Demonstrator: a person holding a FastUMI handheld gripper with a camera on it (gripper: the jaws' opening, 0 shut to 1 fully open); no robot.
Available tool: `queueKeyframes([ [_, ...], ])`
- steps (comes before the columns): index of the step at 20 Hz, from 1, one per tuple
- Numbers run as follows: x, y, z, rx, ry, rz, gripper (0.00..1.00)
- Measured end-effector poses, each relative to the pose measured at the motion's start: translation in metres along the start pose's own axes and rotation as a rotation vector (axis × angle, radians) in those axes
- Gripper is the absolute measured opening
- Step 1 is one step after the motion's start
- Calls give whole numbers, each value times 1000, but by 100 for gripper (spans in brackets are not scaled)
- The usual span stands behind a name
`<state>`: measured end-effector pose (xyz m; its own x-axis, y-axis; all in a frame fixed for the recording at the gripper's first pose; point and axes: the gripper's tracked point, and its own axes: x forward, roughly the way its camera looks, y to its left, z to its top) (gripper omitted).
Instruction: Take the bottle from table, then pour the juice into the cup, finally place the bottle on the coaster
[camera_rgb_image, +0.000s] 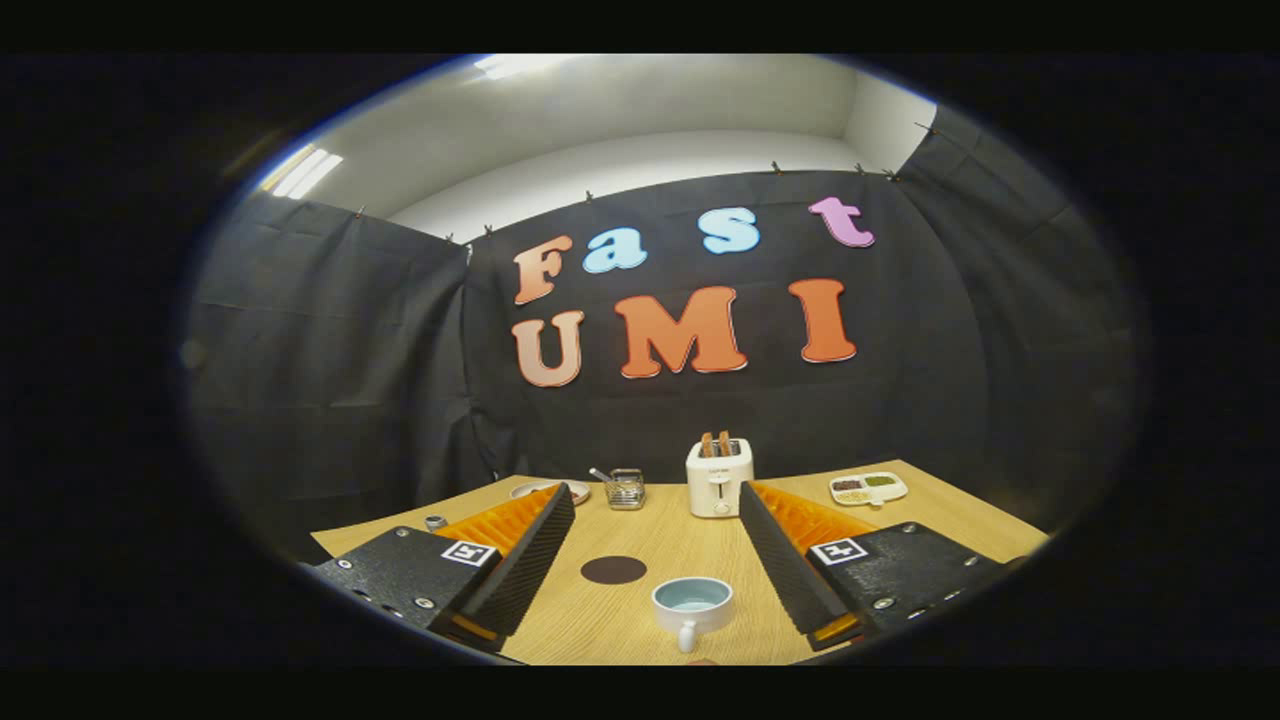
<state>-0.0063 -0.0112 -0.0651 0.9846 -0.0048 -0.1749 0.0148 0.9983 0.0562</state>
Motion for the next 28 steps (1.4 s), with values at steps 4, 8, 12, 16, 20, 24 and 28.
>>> queueKeyframes([
  [4, 1, 14, -6, -5, 11, 32, 98],
  [8, 5, 37, -21, -34, 29, 87, 98],
  [12, 9, 63, -43, -71, 62, 135, 98],
  [16, 13, 94, -64, -78, 94, 202, 98],
  [20, 19, 120, -83, -86, 125, 250, 98],
  [24, 25, 146, -102, -89, 156, 293, 98],
  [28, 31, 170, -125, -88, 194, 321, 98],
])
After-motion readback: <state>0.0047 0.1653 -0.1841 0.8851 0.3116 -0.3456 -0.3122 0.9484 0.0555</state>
